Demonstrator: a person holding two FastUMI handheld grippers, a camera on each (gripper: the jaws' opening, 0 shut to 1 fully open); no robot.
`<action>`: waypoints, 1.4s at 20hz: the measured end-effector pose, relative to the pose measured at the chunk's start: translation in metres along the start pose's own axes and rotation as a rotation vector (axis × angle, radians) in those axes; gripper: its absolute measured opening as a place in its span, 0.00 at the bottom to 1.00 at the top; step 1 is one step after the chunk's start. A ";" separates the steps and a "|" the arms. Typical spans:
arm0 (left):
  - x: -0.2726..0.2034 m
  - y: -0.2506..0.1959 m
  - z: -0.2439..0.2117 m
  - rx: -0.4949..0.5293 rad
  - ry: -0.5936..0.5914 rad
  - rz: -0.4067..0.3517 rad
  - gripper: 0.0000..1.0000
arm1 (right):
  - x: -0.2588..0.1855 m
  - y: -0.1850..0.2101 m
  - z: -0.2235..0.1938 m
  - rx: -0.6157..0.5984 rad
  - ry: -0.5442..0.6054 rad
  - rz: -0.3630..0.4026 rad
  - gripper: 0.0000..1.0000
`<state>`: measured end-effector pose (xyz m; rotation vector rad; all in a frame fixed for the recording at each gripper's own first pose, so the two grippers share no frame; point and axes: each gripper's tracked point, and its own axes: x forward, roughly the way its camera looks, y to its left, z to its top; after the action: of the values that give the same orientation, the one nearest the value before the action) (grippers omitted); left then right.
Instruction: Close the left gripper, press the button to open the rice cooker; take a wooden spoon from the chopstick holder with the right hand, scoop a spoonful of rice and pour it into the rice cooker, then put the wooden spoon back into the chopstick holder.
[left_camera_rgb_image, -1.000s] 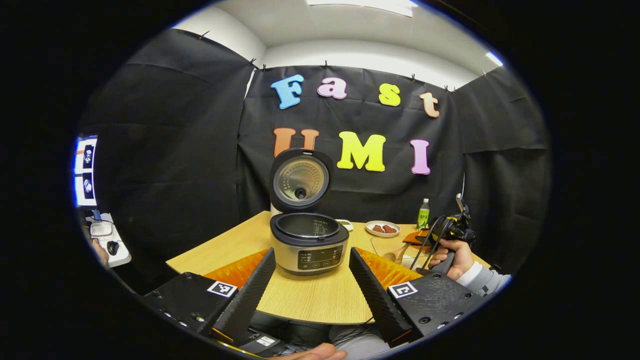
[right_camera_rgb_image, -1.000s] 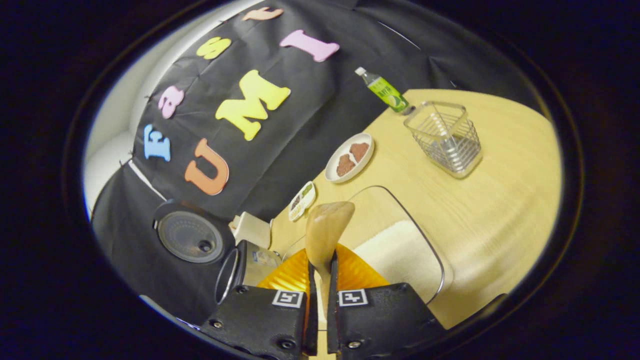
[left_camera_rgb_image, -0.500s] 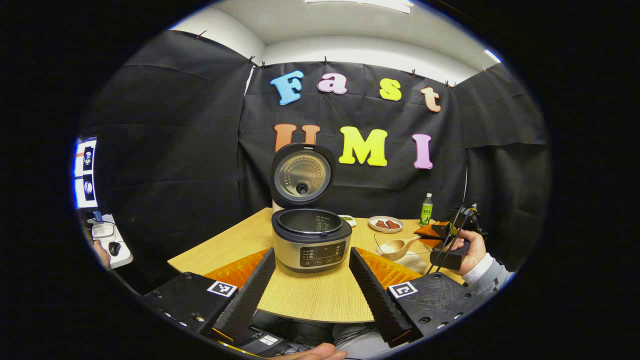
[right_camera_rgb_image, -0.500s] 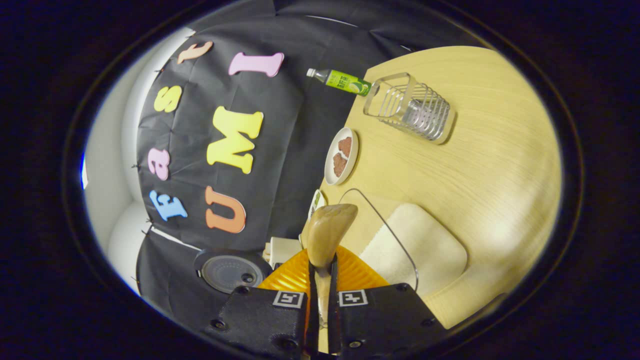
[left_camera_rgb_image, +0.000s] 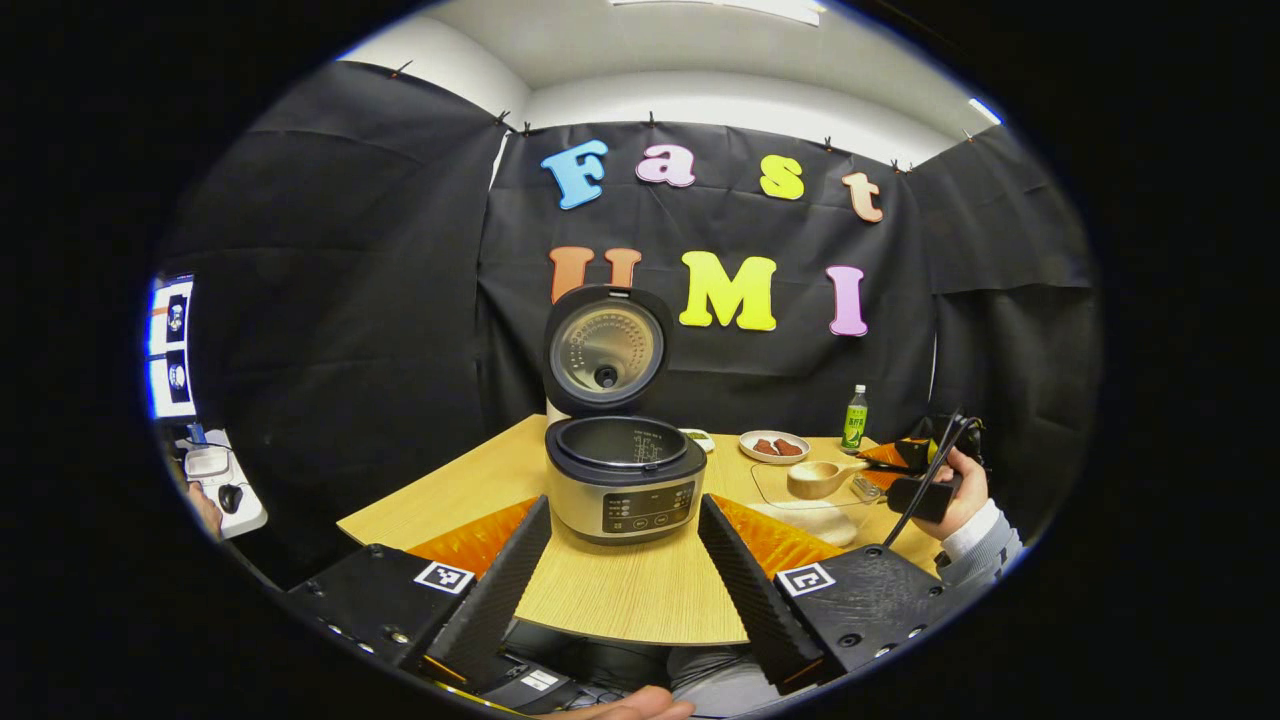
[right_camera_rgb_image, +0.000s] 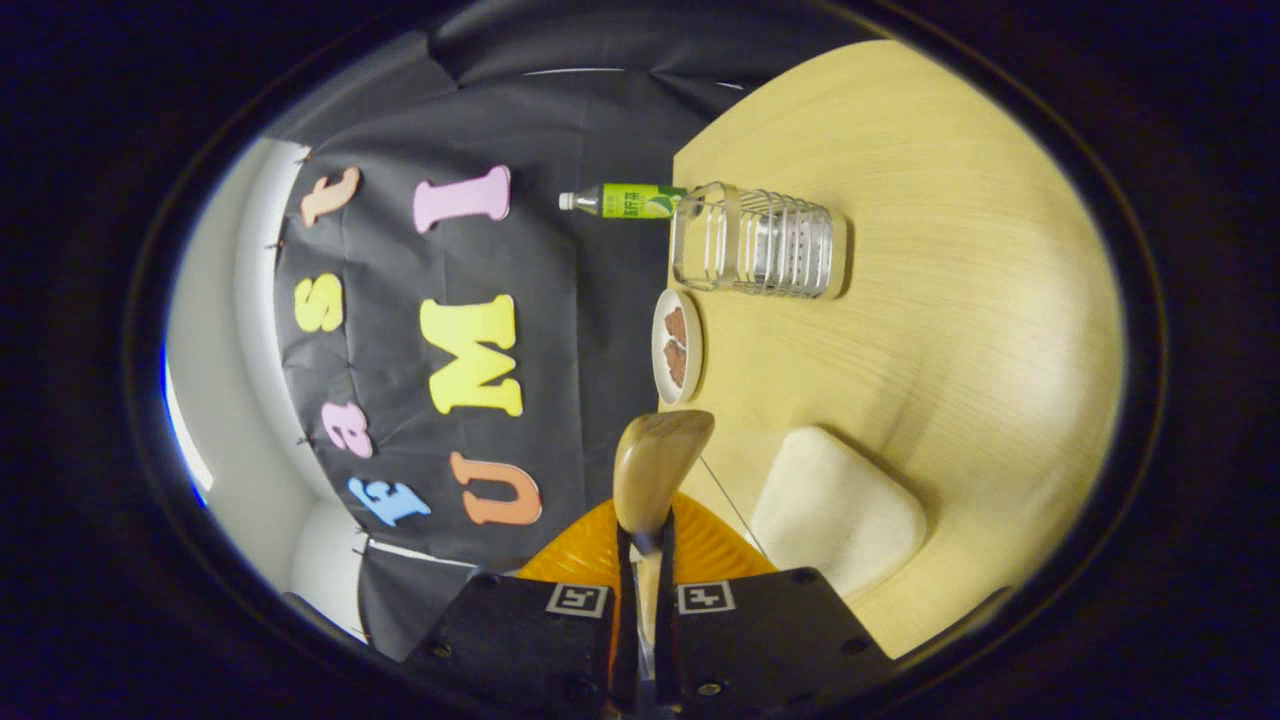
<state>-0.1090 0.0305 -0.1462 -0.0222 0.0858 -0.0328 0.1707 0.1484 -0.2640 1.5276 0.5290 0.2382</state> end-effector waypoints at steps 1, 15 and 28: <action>0.001 0.001 0.000 -0.001 0.001 0.001 0.95 | -0.001 0.001 0.002 0.024 0.000 0.006 0.12; -0.018 0.009 0.036 0.038 -0.065 -0.012 0.95 | -0.013 0.099 -0.053 0.021 0.025 0.183 0.12; -0.039 0.025 0.046 0.051 -0.103 0.006 0.84 | 0.025 0.181 -0.161 -0.219 0.008 0.194 0.12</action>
<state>-0.1430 0.0576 -0.0980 0.0271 -0.0182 -0.0279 0.1489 0.3111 -0.0837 1.3650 0.3479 0.4378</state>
